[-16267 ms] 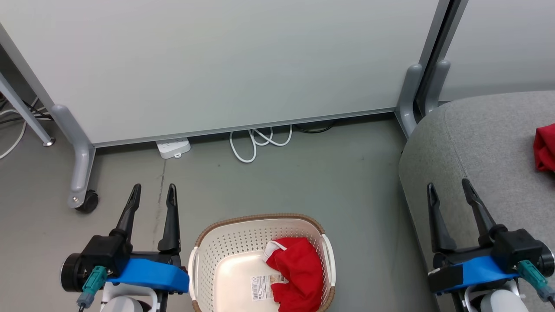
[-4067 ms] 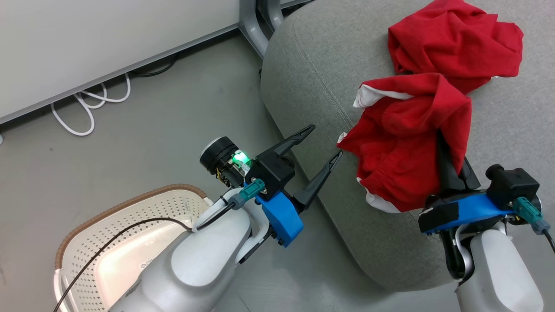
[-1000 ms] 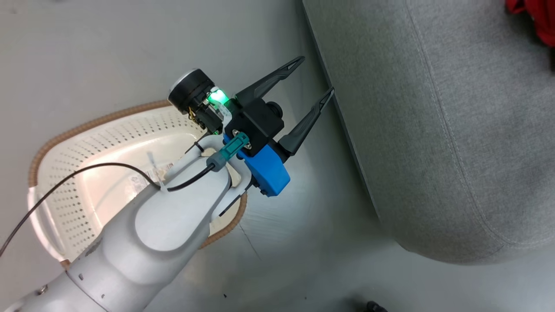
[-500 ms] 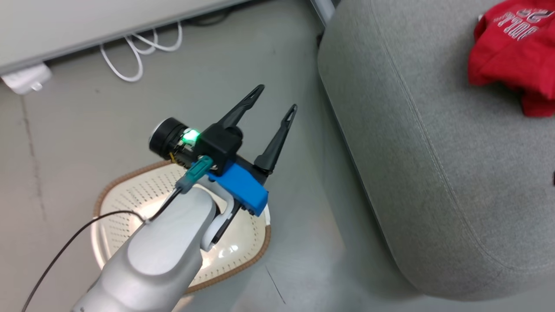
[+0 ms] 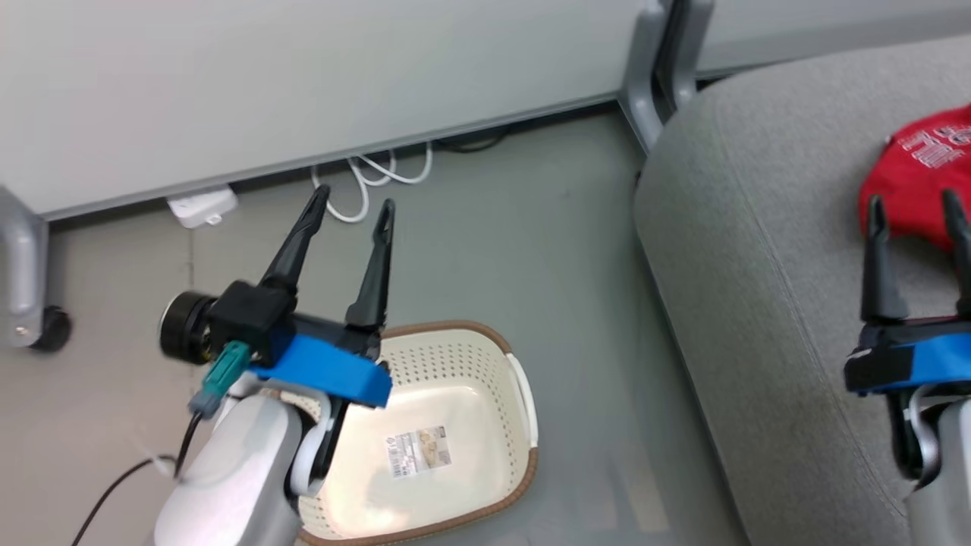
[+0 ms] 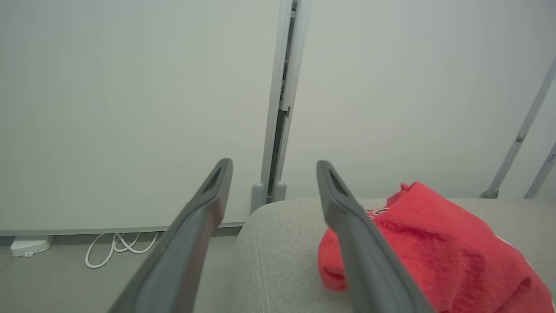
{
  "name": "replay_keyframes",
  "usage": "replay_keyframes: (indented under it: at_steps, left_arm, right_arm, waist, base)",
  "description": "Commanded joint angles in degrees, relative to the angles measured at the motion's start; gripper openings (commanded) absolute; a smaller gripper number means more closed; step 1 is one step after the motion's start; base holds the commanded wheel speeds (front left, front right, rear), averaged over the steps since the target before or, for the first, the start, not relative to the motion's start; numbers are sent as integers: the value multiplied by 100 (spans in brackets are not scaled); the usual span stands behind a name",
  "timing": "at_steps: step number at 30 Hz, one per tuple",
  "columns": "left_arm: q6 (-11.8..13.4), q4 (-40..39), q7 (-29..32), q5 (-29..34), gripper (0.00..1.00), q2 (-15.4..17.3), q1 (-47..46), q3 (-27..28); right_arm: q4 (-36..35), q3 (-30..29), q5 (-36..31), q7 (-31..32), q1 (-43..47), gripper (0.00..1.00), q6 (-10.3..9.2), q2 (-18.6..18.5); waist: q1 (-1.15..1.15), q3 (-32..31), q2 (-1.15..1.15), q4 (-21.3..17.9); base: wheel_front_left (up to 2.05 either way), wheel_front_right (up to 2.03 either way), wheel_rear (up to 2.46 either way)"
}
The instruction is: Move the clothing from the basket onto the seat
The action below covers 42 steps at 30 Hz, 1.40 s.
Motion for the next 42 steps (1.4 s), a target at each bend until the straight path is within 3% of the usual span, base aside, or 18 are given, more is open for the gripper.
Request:
replay_keyframes:
  at_steps: [1, 19, 42]
  left_arm:
    - [22, -91, -21, 74, 100, -19, 189, 141]
    - [-339, -201, -20, 614, 100, -409, 1996, 1794]
    - [-942, -14, -20, 1013, 100, -802, 2664, 2387]
  right_arm:
    - [-27, 75, 30, -1, 131, 100, -6, 53]
    - [12, 680, 229, -1, 961, 100, -6, 564]
    - [-63, 638, 331, -1, 1986, 100, -6, 953]
  waist:
    - [2, -234, 0, 234]
    - [2, -1056, 0, 905]
    - [2, -1399, 0, 1018]
  base:
    - [0, 0, 0]
    - [0, 0, 0]
    - [0, 0, 0]
